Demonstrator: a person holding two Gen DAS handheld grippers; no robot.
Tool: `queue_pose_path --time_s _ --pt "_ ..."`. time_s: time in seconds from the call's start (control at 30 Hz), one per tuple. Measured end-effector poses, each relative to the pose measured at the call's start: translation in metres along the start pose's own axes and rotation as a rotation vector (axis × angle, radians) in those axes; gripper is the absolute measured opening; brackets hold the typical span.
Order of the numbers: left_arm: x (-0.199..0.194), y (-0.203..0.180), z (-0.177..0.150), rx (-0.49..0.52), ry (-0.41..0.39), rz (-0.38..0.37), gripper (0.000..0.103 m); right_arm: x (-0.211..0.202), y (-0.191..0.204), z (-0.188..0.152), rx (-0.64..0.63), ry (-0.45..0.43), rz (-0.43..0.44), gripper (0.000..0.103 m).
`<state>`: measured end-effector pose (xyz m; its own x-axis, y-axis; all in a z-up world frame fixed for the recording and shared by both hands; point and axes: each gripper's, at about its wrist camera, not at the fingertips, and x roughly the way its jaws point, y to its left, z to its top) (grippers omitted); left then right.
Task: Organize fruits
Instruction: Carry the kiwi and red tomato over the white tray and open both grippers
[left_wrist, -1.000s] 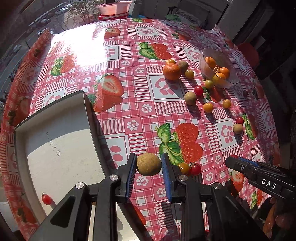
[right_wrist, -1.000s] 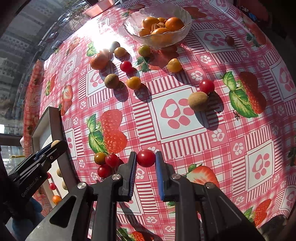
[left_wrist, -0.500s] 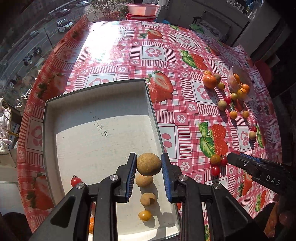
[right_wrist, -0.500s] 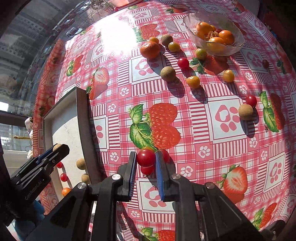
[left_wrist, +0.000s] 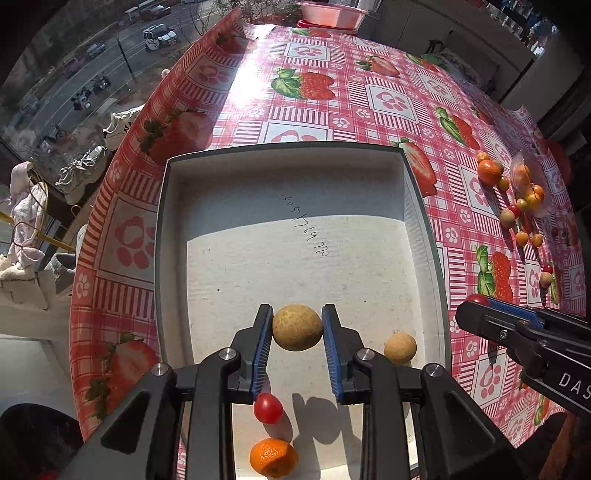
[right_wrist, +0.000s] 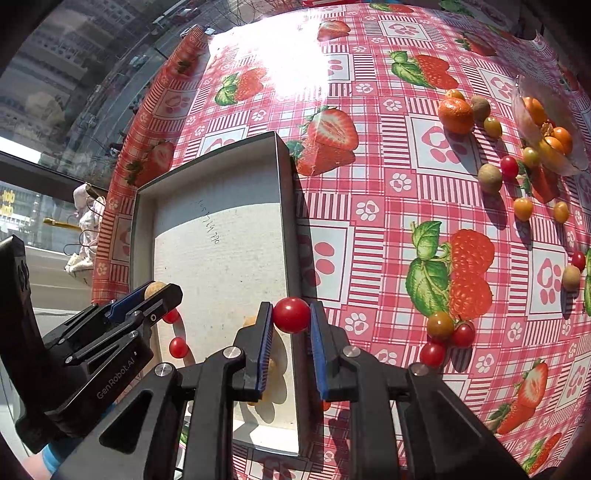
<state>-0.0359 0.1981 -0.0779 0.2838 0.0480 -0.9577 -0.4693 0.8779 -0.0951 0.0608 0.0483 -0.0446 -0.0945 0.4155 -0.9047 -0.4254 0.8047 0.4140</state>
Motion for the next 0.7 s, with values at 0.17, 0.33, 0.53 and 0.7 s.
queue_pose_path --time_s 0.17,0.33,0.53,0.7 --pt "0.015 0.008 0.004 0.008 0.015 0.021 0.028 0.023 0.025 0.007 -0.05 0.028 0.008 0.021" --pt "0.028 0.01 0.007 0.032 0.033 0.037 0.028 0.046 0.036 0.014 -0.077 0.062 -0.011 0.021" --pt "0.034 0.008 0.003 0.052 0.036 0.053 0.028 0.063 0.035 0.017 -0.095 0.088 -0.057 0.021" --pt "0.038 0.007 0.001 0.047 0.048 0.06 0.029 0.073 0.036 0.015 -0.1 0.107 -0.078 0.022"
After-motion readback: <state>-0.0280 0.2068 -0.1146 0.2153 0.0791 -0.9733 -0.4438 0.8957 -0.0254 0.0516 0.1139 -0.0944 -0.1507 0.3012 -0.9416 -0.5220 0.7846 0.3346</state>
